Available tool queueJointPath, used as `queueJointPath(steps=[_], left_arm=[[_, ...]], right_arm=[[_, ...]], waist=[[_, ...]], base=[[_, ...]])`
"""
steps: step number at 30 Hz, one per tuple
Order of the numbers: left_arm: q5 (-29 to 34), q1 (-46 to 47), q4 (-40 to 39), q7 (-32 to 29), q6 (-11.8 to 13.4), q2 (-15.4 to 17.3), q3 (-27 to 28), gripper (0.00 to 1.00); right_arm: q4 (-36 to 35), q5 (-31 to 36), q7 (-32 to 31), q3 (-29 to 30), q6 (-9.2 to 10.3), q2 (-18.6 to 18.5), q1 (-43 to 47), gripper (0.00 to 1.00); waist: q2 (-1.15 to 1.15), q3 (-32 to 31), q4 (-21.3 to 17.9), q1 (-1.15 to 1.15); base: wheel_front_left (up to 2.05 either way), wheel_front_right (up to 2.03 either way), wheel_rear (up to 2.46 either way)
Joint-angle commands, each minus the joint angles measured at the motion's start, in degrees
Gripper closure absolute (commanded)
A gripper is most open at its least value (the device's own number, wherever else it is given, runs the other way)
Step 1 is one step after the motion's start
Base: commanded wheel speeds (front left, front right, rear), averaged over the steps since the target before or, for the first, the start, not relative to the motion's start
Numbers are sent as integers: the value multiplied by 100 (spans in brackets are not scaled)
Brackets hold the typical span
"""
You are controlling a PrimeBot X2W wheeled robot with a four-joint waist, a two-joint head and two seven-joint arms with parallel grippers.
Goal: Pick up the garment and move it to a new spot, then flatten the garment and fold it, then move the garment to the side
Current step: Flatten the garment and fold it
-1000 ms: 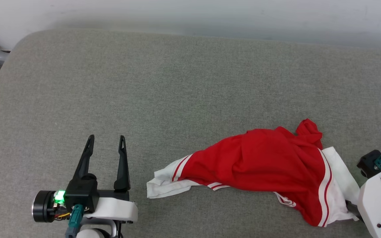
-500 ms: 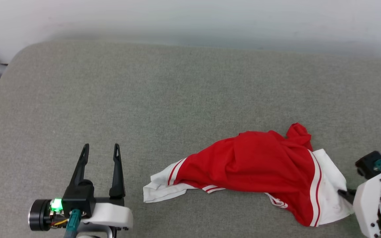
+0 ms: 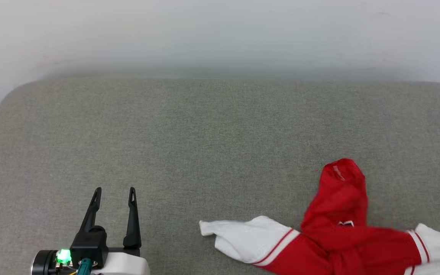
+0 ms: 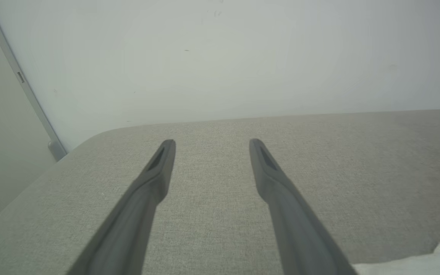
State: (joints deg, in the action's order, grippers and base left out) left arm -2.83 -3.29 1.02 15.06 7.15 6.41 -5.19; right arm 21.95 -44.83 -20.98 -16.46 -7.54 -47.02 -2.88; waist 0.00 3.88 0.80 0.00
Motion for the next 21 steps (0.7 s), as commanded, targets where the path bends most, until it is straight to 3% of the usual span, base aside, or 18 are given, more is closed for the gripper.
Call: queueJointPath(steps=[1,10,11,12,21], left_arm=[[28,-47,9,16,-20,-30,16,0],[88,-9,39,16,-89,-80,-9,0],[98,-19,40,16,-90,-84,-9,0],[101,-36,37,16,-89,-85,-4,0],[147,-139,-13,16,-98,-101,6,0]], right_arm=[[130,-34,-6,98,9,74,125,100],[942,165,213,274,9,495,211,100],[974,160,315,321,9,577,158,71],[984,170,444,376,9,622,102,0],[265,401,1296,926,8,647,-191,0]], waist=[[0,-2,-4,0],[0,20,74,0],[0,13,81,0],[0,4,84,0],[0,-135,70,0]], base=[[0,0,0],[0,0,0],[0,0,0],[0,0,0],[0,0,0]])
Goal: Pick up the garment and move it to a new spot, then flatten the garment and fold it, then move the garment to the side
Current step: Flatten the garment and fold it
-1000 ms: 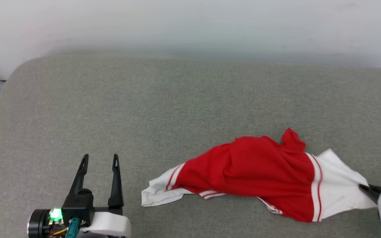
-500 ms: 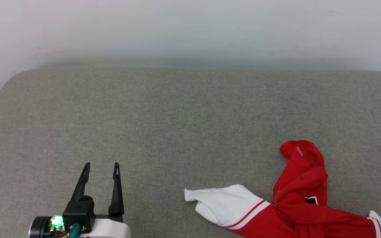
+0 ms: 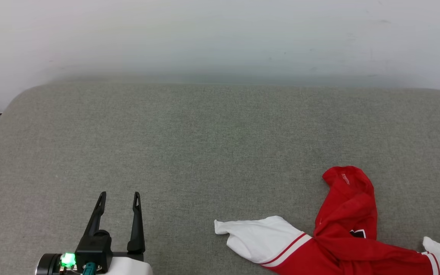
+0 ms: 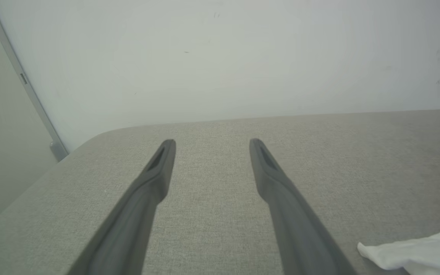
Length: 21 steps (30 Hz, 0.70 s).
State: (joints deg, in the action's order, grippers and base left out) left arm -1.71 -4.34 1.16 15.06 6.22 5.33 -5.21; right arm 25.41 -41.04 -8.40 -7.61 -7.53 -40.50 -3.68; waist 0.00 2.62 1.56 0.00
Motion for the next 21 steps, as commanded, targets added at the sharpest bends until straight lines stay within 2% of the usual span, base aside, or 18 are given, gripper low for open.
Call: queueJointPath(steps=[1,5,8,11,12,16,21], left_arm=[[43,-43,-37,15,-5,7,11,0],[57,-62,-82,16,-16,20,7,0],[73,-57,-112,16,-15,24,8,0],[85,-28,-141,16,-21,21,-4,0],[99,30,-177,16,-15,12,-23,0],[100,151,-229,16,-17,-4,-63,0],[124,314,-280,15,1,-26,-103,0]], right_arm=[[-252,75,60,108,8,-28,-140,0],[-1116,219,-128,243,7,7,-240,0],[-1844,322,-515,124,7,0,-384,0],[-2559,304,-1158,-223,7,-27,-571,0],[-3081,174,-1947,-611,8,-76,-776,0],[-3360,61,-2902,-1101,8,-298,-1176,0],[-3019,-29,-3629,-1623,8,-427,-1629,0]], waist=[[0,-17,-10,0],[0,-44,0,0],[0,-28,24,0],[0,18,56,0],[0,108,93,0],[0,282,174,0],[0,570,310,0]], base=[[0,0,0],[0,0,0],[0,0,0],[0,0,0],[0,0,0],[0,0,0],[0,0,0]])
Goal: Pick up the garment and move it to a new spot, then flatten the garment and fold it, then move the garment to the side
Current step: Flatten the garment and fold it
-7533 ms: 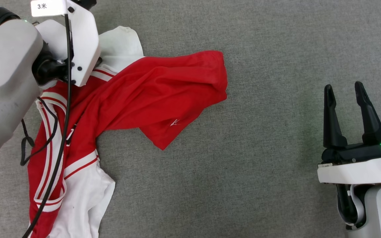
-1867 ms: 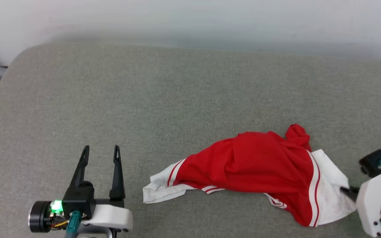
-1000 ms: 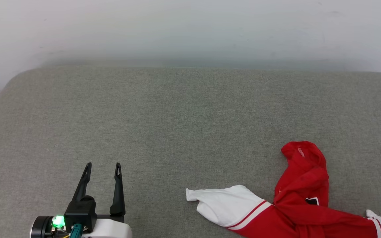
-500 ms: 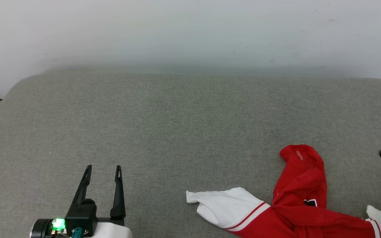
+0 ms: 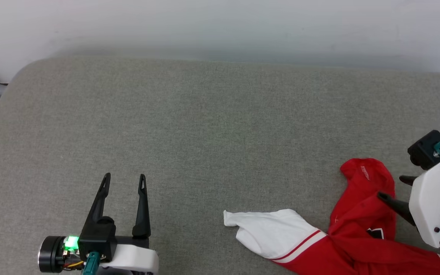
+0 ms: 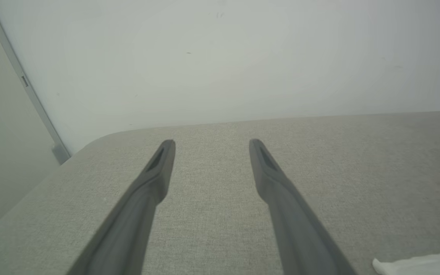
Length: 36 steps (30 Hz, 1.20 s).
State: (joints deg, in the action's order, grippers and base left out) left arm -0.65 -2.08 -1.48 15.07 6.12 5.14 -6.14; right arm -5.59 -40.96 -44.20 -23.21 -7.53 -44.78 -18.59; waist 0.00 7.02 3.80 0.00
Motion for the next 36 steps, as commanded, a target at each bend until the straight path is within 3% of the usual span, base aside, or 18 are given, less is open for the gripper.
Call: queueJointPath(steps=[1,7,19,20,21,22,31,36], left_arm=[[13,117,-21,15,16,-9,-13,0],[-32,322,-10,14,28,-67,-81,0],[-53,512,97,15,39,-110,-113,0],[-55,480,108,15,41,-103,-93,0],[-57,448,120,15,43,-95,-76,0],[-57,415,134,15,45,-90,-60,0],[-46,167,207,15,27,-36,24,0],[-54,29,174,15,43,-5,73,0]], right_arm=[[195,-73,-139,-169,8,18,-203,0],[992,-24,-265,-886,7,189,-636,0],[2501,-259,342,-2602,4,528,-963,0],[2515,-307,456,-2687,1,529,-1008,9],[2511,-354,591,-2751,-2,523,-1072,46],[2499,-409,745,-2797,-2,517,-1145,100],[2001,-636,2384,-2397,6,222,-1445,100],[1587,-546,2800,-2039,6,91,-1389,100]], waist=[[0,197,114,0],[0,529,255,0],[0,719,357,0],[0,697,334,0],[0,668,308,0],[0,628,280,0],[0,95,40,0],[0,-83,-84,0]], base=[[0,0,0],[0,0,0],[0,0,0],[0,0,0],[0,0,0],[0,0,0],[0,0,0],[0,0,0]])
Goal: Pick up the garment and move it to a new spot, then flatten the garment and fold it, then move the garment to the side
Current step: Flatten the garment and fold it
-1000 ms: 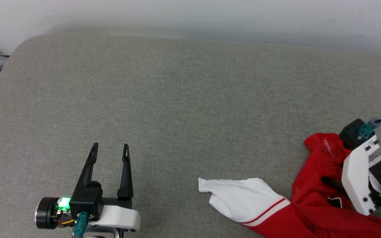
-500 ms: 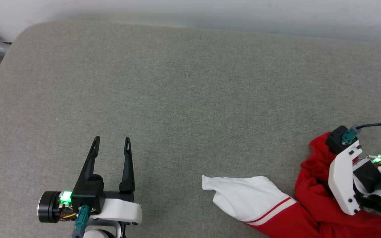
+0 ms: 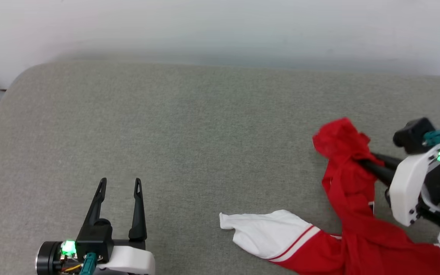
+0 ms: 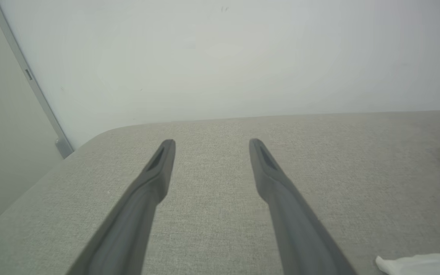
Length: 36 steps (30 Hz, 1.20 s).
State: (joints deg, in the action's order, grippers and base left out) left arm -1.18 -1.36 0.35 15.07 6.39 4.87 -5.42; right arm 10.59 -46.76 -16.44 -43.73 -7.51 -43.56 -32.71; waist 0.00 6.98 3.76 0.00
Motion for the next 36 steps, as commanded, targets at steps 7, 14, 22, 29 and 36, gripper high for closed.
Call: queueJointPath(steps=[7,14,22,29,36], left_arm=[[24,-173,-101,15,0,17,5,0],[43,-42,-171,15,7,-14,-45,0],[24,452,-279,15,10,-98,-191,0],[-2,927,-401,15,30,-147,-417,0],[-75,1219,-489,15,151,-188,-627,0]], right_arm=[[-748,339,291,905,5,-34,-174,100],[-1122,791,68,1711,5,253,-481,100],[-421,1244,-516,1842,5,660,-1688,100],[1079,1588,-827,1287,5,851,-2817,100],[2702,1360,-1565,120,5,827,-3337,100]], waist=[[0,-160,-144,0],[0,8,19,0],[0,826,405,0],[0,1469,776,0],[0,1874,1084,0]], base=[[0,0,0],[0,0,0],[0,0,0],[0,0,0],[0,0,0]])
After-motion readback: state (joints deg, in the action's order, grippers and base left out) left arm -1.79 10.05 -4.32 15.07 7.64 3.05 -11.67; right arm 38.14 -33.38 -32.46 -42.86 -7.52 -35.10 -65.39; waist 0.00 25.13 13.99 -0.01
